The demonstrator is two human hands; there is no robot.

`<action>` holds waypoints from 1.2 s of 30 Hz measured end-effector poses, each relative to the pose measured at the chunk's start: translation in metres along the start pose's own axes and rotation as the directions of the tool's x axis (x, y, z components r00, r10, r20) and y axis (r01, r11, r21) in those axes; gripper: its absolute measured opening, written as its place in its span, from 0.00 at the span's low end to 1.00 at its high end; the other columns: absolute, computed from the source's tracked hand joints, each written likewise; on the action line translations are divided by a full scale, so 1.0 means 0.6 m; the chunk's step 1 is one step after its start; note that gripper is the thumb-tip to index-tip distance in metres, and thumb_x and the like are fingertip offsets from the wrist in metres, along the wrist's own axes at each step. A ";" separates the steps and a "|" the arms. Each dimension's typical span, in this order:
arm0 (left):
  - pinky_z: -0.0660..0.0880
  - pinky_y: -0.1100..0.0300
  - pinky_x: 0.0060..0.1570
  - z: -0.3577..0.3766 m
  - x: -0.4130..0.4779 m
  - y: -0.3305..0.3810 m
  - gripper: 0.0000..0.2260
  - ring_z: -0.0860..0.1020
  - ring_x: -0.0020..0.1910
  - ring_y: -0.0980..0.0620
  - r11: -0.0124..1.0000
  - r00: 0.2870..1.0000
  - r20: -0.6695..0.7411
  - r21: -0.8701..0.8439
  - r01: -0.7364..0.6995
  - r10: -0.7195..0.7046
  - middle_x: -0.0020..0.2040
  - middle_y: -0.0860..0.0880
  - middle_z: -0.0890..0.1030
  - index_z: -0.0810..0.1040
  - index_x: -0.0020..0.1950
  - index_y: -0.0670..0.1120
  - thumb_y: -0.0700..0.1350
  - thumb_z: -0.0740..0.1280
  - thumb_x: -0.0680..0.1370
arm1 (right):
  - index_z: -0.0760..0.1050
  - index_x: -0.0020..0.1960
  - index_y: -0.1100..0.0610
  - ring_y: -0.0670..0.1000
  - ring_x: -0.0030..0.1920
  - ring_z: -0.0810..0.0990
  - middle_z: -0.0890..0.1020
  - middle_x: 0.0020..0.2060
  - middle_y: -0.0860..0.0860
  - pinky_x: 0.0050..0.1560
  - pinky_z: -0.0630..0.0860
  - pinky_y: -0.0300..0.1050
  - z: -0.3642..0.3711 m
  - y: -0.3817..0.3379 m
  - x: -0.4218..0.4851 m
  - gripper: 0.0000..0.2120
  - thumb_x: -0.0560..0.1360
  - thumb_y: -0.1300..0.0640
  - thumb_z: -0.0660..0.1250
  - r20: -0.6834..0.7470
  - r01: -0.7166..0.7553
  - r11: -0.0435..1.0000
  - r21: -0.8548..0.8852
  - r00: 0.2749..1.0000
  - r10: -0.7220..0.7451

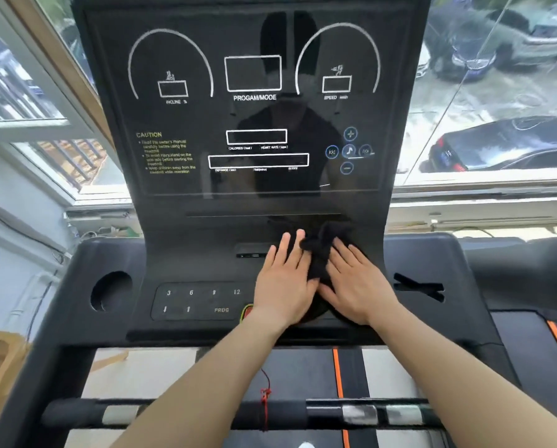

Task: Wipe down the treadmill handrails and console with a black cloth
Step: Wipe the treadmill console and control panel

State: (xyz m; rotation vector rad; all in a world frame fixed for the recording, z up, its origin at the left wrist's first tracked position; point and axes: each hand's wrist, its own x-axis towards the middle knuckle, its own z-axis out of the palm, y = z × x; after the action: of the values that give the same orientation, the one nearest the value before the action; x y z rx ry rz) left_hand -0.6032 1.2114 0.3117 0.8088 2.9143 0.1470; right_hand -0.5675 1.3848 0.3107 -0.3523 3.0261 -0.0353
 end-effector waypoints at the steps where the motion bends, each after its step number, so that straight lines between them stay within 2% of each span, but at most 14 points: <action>1: 0.45 0.49 0.79 -0.001 0.007 0.021 0.30 0.42 0.81 0.46 0.999 0.999 0.024 0.008 -0.039 0.039 0.83 0.50 0.43 0.50 0.83 0.49 0.57 0.54 0.83 | 0.51 0.82 0.53 0.52 0.81 0.45 0.54 0.81 0.50 0.79 0.41 0.49 0.005 0.011 -0.021 0.34 0.81 0.36 0.45 0.016 -0.046 0.999 0.027 0.999 0.045; 3: 0.45 0.49 0.79 0.000 0.013 0.056 0.30 0.41 0.81 0.46 0.995 0.993 0.073 0.021 -0.100 0.098 0.83 0.50 0.42 0.49 0.83 0.49 0.56 0.53 0.83 | 0.50 0.82 0.54 0.53 0.81 0.45 0.54 0.81 0.51 0.78 0.41 0.49 0.015 0.018 -0.055 0.34 0.81 0.38 0.44 0.020 -0.133 0.987 0.087 0.991 0.132; 7: 0.44 0.49 0.78 -0.003 0.004 0.075 0.29 0.42 0.81 0.48 0.990 0.986 0.103 0.041 -0.134 0.130 0.83 0.51 0.42 0.44 0.83 0.49 0.55 0.50 0.85 | 0.58 0.80 0.58 0.61 0.79 0.56 0.64 0.78 0.57 0.78 0.52 0.57 0.022 -0.008 -0.073 0.34 0.78 0.43 0.45 -0.003 -0.252 0.956 0.148 0.967 0.255; 10: 0.43 0.50 0.78 -0.012 -0.024 0.038 0.29 0.45 0.82 0.50 0.989 0.987 0.127 0.097 -0.110 0.098 0.83 0.51 0.45 0.47 0.83 0.49 0.56 0.50 0.84 | 0.58 0.80 0.56 0.62 0.80 0.52 0.61 0.79 0.58 0.78 0.47 0.58 0.018 -0.032 -0.055 0.37 0.77 0.39 0.45 0.005 -0.257 0.951 0.171 0.966 0.260; 12: 0.45 0.50 0.78 -0.013 -0.051 0.001 0.30 0.47 0.81 0.50 0.986 0.985 0.161 0.148 -0.079 0.055 0.83 0.50 0.47 0.48 0.83 0.48 0.58 0.45 0.83 | 0.58 0.80 0.56 0.62 0.80 0.49 0.60 0.79 0.57 0.78 0.43 0.57 0.015 -0.050 -0.041 0.37 0.78 0.37 0.47 0.011 -0.208 0.963 0.171 0.978 0.209; 14: 0.50 0.49 0.77 -0.011 -0.074 -0.025 0.33 0.54 0.81 0.49 0.984 0.986 0.164 0.175 -0.045 0.016 0.82 0.49 0.56 0.55 0.82 0.46 0.59 0.42 0.79 | 0.59 0.80 0.57 0.60 0.81 0.45 0.60 0.79 0.55 0.79 0.41 0.56 0.014 -0.070 -0.028 0.35 0.79 0.38 0.49 0.005 -0.125 0.979 0.164 0.992 0.125; 16: 0.62 0.48 0.73 -0.006 -0.084 -0.032 0.32 0.65 0.77 0.46 0.982 0.987 0.160 0.189 -0.017 -0.014 0.76 0.46 0.70 0.68 0.77 0.43 0.58 0.47 0.78 | 0.58 0.80 0.58 0.58 0.81 0.43 0.59 0.80 0.55 0.79 0.41 0.55 0.011 -0.083 -0.026 0.32 0.81 0.41 0.51 0.015 -0.043 0.988 0.149 0.999 0.042; 18: 0.68 0.47 0.70 -0.002 -0.082 -0.023 0.31 0.70 0.74 0.42 0.980 0.987 0.159 0.197 -0.027 -0.004 0.72 0.43 0.75 0.74 0.72 0.41 0.58 0.51 0.78 | 0.57 0.80 0.58 0.55 0.81 0.42 0.57 0.80 0.54 0.78 0.41 0.53 0.011 -0.079 -0.041 0.32 0.82 0.42 0.50 0.028 -0.010 0.990 0.142 1.000 0.006; 20: 0.65 0.46 0.72 0.001 -0.081 0.001 0.32 0.67 0.76 0.40 0.979 0.984 0.161 0.175 -0.103 0.074 0.74 0.41 0.72 0.71 0.74 0.39 0.58 0.49 0.79 | 0.55 0.81 0.57 0.54 0.81 0.43 0.56 0.81 0.53 0.79 0.41 0.52 0.015 -0.063 -0.072 0.32 0.82 0.41 0.49 0.042 -0.037 0.987 0.153 0.999 0.031; 22: 0.56 0.46 0.77 0.004 -0.082 0.035 0.34 0.55 0.80 0.40 0.969 0.967 0.191 0.150 -0.199 0.169 0.80 0.40 0.59 0.58 0.80 0.40 0.59 0.45 0.80 | 0.54 0.81 0.56 0.55 0.81 0.45 0.55 0.81 0.54 0.79 0.43 0.52 0.025 -0.044 -0.115 0.34 0.81 0.40 0.49 0.027 -0.109 0.981 0.159 0.994 0.106; 25: 0.47 0.48 0.79 0.008 -0.071 0.075 0.33 0.43 0.81 0.43 0.966 0.955 0.206 0.102 -0.239 0.215 0.82 0.44 0.43 0.44 0.82 0.43 0.58 0.49 0.83 | 0.62 0.78 0.57 0.59 0.79 0.55 0.65 0.77 0.55 0.79 0.47 0.53 0.035 -0.025 -0.161 0.32 0.80 0.41 0.49 0.019 -0.193 0.971 0.144 0.981 0.192; 28: 0.46 0.49 0.79 0.012 -0.022 0.085 0.32 0.40 0.81 0.45 0.957 0.954 0.177 0.123 -0.264 0.241 0.82 0.46 0.39 0.41 0.82 0.45 0.58 0.49 0.84 | 0.65 0.76 0.57 0.60 0.78 0.56 0.67 0.75 0.56 0.79 0.47 0.54 0.032 0.007 -0.133 0.31 0.79 0.42 0.47 0.026 -0.219 0.962 0.164 0.976 0.218; 31: 0.43 0.49 0.79 0.003 0.036 0.083 0.31 0.37 0.81 0.48 0.951 0.963 0.137 0.179 -0.254 0.231 0.82 0.49 0.37 0.39 0.82 0.47 0.59 0.47 0.84 | 0.58 0.79 0.57 0.59 0.80 0.50 0.61 0.79 0.56 0.80 0.43 0.55 0.026 0.040 -0.079 0.31 0.80 0.44 0.50 -0.002 -0.265 0.944 0.196 0.963 0.271; 36: 0.39 0.50 0.78 -0.010 0.078 0.090 0.31 0.38 0.81 0.49 0.916 0.972 0.045 0.327 -0.231 0.229 0.82 0.49 0.37 0.39 0.82 0.46 0.58 0.45 0.84 | 0.52 0.81 0.58 0.59 0.80 0.50 0.59 0.79 0.58 0.78 0.35 0.51 0.018 0.058 -0.041 0.33 0.80 0.45 0.50 -0.070 -0.314 0.936 0.157 0.942 0.328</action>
State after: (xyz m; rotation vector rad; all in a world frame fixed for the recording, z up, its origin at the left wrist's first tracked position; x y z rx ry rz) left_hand -0.6165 1.2814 0.3205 1.1989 2.8671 -0.3357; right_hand -0.5508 1.4243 0.3007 0.1640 3.1077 -0.2520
